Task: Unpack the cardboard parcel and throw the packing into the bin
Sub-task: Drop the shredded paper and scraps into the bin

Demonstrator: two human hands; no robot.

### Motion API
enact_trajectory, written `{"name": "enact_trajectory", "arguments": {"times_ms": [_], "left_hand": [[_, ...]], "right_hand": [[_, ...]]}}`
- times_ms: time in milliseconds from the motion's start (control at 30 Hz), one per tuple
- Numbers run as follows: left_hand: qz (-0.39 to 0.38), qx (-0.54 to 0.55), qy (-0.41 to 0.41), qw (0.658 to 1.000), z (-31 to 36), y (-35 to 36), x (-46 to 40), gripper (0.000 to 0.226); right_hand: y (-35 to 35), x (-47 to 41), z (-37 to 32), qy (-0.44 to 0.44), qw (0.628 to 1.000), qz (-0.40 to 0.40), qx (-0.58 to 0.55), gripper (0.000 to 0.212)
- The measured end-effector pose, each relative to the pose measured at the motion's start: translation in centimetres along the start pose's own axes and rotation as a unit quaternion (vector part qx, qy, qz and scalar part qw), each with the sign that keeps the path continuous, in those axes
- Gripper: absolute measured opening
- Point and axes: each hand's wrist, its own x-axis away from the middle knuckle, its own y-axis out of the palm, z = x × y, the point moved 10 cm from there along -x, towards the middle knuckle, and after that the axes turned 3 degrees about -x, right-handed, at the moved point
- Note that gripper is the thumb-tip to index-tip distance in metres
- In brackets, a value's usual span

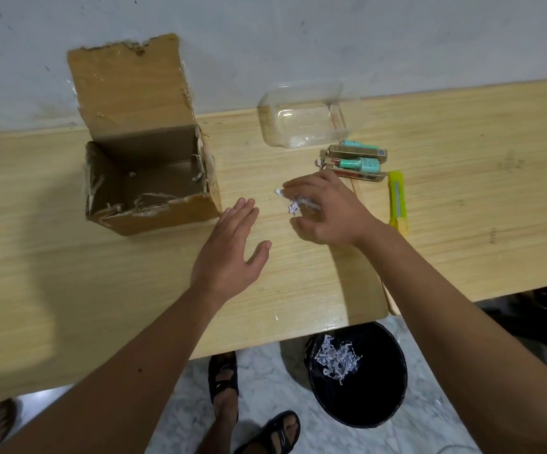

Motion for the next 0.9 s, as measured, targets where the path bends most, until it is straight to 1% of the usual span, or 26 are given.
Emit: {"name": "enact_trajectory", "arguments": {"times_ms": [67,133,233,433,533,667,800,900], "left_hand": [[0.0,-0.004,0.001,1.0,0.1,-0.1,0.0,0.063],[0.005,-0.008,0.01,1.0,0.3,-0.1,0.0,0.063],[0.018,-0.005,0.023,1.0,0.2,0.0,-0.1,0.062],[0.066,-0.014,0.058,0.996,0.6,-0.4,0.3,0.058],[0.091,-0.021,0.075,0.993,0.7,-0.6,0.5,0.056],[0.107,-0.034,0.096,0.989,0.7,-0.6,0.6,0.055],[0.123,-0.054,0.12,0.984,0.9,-0.5,0.9,0.051],[0.102,-0.07,0.148,0.981,1.6,0.1,1.1,0.047]], "right_hand": [[0.3,0.7,-0.1,-0.003,1.0,0.004,0.014,0.043],[0.5,1.3,-0.5,-0.004,0.999,0.032,0.002,0.034],[0.8,2.2,-1.2,-0.003,0.997,0.078,-0.023,0.029],[0.2,3.2,-1.8,0.033,0.991,0.127,-0.025,0.013],[0.2,3.9,-2.1,0.062,0.988,0.138,-0.015,0.014],[0.6,5.4,-2.1,0.087,0.985,0.149,-0.017,0.013],[-0.1,7.9,-1.7,0.121,0.972,0.182,-0.081,0.008],[-0.9,10.9,-0.9,0.162,0.953,0.214,-0.138,0.008]]}}
